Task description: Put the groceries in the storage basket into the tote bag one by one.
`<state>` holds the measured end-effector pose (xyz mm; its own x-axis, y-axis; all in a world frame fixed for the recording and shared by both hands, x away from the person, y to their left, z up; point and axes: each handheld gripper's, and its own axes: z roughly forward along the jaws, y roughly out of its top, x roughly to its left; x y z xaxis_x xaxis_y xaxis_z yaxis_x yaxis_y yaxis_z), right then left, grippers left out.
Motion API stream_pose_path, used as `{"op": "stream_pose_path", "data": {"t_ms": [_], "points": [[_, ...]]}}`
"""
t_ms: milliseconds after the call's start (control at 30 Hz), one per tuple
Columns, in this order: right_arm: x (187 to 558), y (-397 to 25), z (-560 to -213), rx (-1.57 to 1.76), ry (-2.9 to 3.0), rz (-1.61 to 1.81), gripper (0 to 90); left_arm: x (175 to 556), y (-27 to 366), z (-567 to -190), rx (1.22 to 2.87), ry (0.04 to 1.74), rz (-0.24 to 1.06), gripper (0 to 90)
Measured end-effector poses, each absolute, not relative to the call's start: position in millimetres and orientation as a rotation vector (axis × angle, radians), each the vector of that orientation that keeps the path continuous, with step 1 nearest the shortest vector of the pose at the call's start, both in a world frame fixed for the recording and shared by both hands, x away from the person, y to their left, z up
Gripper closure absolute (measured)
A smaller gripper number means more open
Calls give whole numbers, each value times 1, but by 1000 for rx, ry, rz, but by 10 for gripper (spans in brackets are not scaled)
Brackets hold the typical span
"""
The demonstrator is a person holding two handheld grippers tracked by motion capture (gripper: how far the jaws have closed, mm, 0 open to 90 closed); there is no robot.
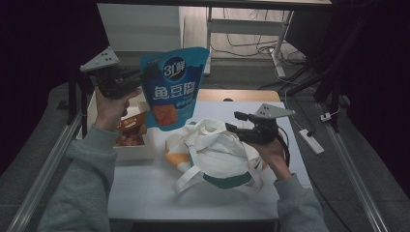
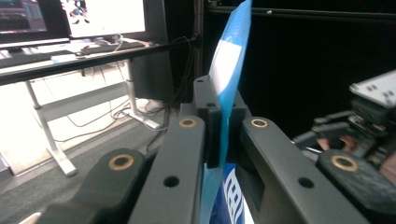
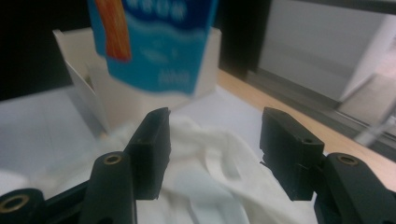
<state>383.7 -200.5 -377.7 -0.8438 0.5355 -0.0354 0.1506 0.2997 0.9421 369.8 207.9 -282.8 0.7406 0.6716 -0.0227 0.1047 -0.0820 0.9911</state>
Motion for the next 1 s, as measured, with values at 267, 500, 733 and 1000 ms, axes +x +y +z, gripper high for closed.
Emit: {"op": "stream_pose_path", "data": {"t_ms": [267, 500, 733, 1000], "points": [[418, -168, -344, 547, 2186, 1672, 421, 375, 198, -291, 1617, 632, 499, 896], [448, -154, -331, 564, 2151, 1790, 419, 378, 191, -294, 1627, 623, 487, 896], [463, -150, -326, 577, 2108, 1853, 419, 381, 186, -293, 1637, 609, 474, 896], [474, -139, -329, 581, 2100, 1914, 603, 388, 179, -295, 1662, 609, 477, 895]]}}
